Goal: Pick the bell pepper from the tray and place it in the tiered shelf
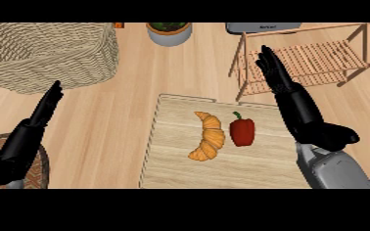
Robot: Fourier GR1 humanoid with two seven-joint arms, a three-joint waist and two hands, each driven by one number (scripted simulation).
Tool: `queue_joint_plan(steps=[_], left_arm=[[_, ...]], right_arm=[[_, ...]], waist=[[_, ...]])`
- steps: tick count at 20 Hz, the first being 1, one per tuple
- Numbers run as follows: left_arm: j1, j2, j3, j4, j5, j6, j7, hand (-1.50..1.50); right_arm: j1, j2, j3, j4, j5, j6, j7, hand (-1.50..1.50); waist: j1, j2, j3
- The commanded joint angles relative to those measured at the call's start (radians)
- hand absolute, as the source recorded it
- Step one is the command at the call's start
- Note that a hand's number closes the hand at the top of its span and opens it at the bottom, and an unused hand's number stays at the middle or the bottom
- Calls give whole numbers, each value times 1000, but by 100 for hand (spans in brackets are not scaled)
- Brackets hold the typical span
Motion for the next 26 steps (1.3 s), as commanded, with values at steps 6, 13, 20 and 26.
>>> queue_joint_plan(steps=[6, 13, 20, 26], left_arm=[[-127, -173, -76, 50, 13, 51, 137, 0], [-102, -206, -74, 37, 57, 50, 156, 0], [-191, -268, -102, 130, 18, 25, 163, 0], [-229, -300, -113, 179, -7, 39, 170, 0]], right_arm=[[21, -75, -199, 12, 27, -220, 306, -150], [256, -60, -299, 158, 268, -576, 159, -150], [405, 158, -321, -46, 152, -610, -142, -150], [473, -109, -169, -210, 282, -421, 225, -150]], waist=[[-16, 39, 2], [-53, 39, 3], [16, 34, 5], [19, 35, 1]])
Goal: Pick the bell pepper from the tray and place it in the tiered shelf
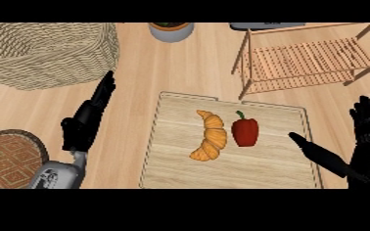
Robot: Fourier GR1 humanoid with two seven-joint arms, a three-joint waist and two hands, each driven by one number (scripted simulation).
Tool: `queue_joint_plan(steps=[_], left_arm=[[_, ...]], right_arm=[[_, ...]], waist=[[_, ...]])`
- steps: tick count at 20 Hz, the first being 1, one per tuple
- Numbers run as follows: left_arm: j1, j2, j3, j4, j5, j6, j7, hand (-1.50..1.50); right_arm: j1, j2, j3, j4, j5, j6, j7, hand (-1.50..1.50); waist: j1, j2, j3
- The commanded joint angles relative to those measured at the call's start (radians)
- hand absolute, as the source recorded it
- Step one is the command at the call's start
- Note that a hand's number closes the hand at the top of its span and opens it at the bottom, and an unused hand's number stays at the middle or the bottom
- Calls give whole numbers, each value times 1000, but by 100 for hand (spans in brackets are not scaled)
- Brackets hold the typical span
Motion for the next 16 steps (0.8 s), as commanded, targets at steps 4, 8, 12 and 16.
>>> queue_joint_plan(steps=[4, 8, 12, 16], left_arm=[[-50, 4, 23, 8, 11, -38, 33, 0], [-87, -37, -4, 25, -30, 9, 71, 0], [-49, -18, 7, 25, -25, -15, 19, 0], [-71, -49, 2, 70, -30, -12, -7, 0]], right_arm=[[-2, -154, 144, -209, 234, 49, 421, -150], [-106, -288, 121, -311, 273, 199, 717, -150], [-151, -359, 219, -349, 306, 368, 913, -150], [-293, -422, 268, -394, 297, 541, 1147, -150]], waist=[[18, 0, -2], [22, 0, -3], [32, -1, -4], [39, 3, -5]])
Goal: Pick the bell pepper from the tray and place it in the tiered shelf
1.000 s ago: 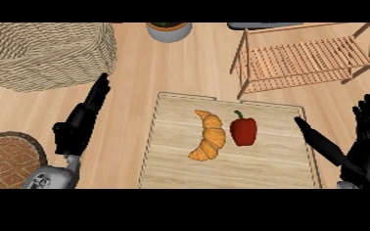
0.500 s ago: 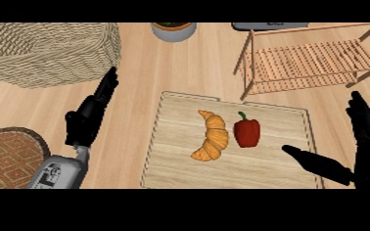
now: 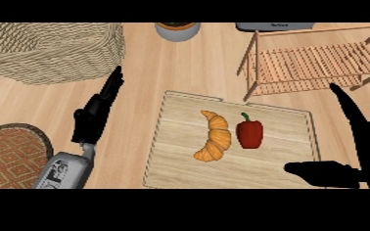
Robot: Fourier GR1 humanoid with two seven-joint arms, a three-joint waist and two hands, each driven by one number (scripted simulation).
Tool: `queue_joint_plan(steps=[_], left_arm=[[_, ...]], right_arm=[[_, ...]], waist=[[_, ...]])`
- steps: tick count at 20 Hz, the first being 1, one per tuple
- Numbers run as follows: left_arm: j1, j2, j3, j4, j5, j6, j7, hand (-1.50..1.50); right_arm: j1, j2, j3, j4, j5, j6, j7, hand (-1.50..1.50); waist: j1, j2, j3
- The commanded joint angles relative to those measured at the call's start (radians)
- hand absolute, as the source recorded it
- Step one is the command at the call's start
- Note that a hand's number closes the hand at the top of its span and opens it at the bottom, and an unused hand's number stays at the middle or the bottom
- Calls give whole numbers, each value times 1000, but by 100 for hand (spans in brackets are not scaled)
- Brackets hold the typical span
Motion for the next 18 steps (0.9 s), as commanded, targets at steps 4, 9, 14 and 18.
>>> queue_joint_plan(steps=[4, 9, 14, 18], left_arm=[[12, -29, -14, 46, -22, -3, -47, 0], [-12, -1, 34, 12, -1, -29, -11, 0], [22, -37, -5, -16, -42, 10, 12, 0], [-21, -18, 34, 8, -18, -20, 17, 0]], right_arm=[[-232, -5, 116, -52, 28, 223, 420, -150], [-280, 73, 137, -53, 49, 260, 463, -150], [-326, 174, 220, -12, 191, 249, 523, -150], [-393, 228, 209, 63, 200, 301, 530, -150]], waist=[[7, 1, 1], [-8, -3, 4], [-7, -5, 4], [-7, -2, 3]])
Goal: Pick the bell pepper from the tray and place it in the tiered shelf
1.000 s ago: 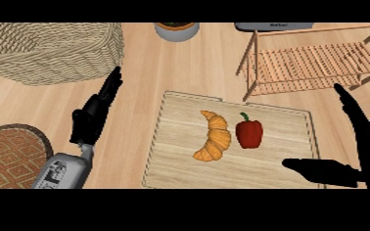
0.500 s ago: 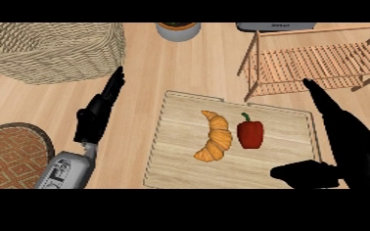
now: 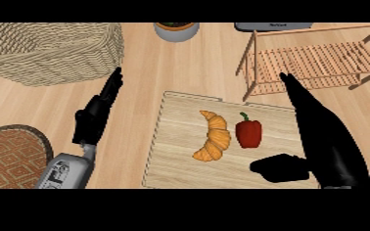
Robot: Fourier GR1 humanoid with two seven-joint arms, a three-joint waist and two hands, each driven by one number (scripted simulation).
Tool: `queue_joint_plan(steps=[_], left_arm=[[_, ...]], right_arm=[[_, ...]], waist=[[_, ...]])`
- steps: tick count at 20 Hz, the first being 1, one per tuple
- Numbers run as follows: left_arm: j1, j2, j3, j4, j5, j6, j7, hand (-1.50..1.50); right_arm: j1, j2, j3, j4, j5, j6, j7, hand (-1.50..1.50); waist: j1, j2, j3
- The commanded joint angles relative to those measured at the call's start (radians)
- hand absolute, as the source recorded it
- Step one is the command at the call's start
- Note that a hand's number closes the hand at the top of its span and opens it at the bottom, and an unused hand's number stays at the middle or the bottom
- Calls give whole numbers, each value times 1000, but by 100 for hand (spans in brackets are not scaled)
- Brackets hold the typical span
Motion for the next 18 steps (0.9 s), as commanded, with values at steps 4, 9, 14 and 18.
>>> queue_joint_plan(steps=[4, 9, 14, 18], left_arm=[[16, 3, 10, -23, -9, -3, 5, 0], [16, -15, -2, -11, -13, -19, -3, 0], [32, -7, 27, 22, -21, -16, -51, 0], [-17, -32, 13, -12, -33, 1, 48, 0]], right_arm=[[4, 90, 29, 5, 95, 58, 231, -150], [-73, 210, 17, 113, 136, 91, 231, -150], [-27, 259, 16, 165, 212, 83, 190, -150], [7, 300, 18, 180, 246, 117, 187, -150]], waist=[[-12, -3, 1], [-4, 0, 1], [-7, 1, 1], [-10, -1, 2]])
